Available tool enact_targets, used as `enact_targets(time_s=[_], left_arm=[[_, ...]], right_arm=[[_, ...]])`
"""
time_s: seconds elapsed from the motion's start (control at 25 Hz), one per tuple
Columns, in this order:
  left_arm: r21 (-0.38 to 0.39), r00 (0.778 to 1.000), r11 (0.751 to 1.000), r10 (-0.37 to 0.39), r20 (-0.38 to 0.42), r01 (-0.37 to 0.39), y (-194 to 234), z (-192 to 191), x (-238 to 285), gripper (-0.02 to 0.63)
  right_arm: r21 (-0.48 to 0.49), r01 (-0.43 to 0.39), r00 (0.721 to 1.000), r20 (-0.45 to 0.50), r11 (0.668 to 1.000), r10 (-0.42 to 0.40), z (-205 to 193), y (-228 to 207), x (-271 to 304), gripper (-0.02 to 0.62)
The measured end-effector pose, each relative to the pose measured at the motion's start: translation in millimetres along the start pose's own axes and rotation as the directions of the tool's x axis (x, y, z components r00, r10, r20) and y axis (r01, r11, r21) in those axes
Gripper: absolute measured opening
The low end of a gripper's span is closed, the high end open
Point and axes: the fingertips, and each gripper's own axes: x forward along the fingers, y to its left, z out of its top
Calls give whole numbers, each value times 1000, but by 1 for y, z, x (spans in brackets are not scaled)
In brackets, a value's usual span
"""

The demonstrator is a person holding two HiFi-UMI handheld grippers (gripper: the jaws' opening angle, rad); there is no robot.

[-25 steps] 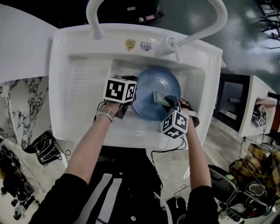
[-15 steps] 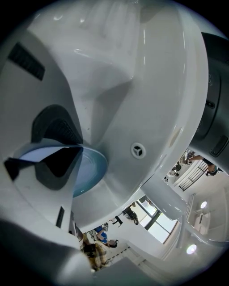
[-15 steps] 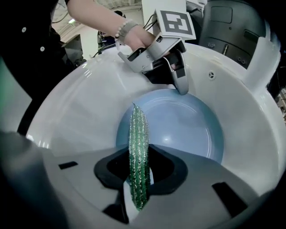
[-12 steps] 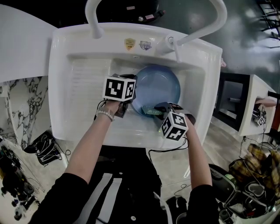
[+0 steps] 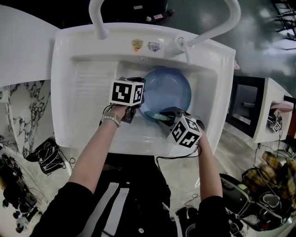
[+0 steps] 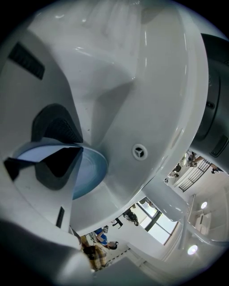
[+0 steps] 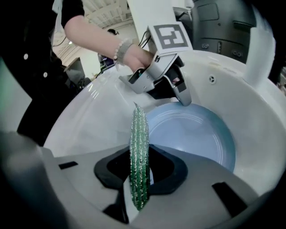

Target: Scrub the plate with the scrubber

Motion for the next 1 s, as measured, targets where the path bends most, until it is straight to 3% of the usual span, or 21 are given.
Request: enact_targets(time_s=[0.36,0.64,0.8,1.0], left_arm=[[15,1000,1000,-12,13,12,-1,6,-4,69],[81,996,997,-8,90,0,-5,30,-33,66],[109,984,994,-42,172,23,-15,49,-60,0],[140,943,986,-130,305,91,-36,81,-108,0]], right_arm=[[233,45,971,217,972,-97,29,-20,-28,92],[313,159,937,251,936,-243,39,-37,-50,92],[373,240,875,316,896,-366,61,-49,-74,92],[499,340,748,370,797,-551,83,-62,-118,92]])
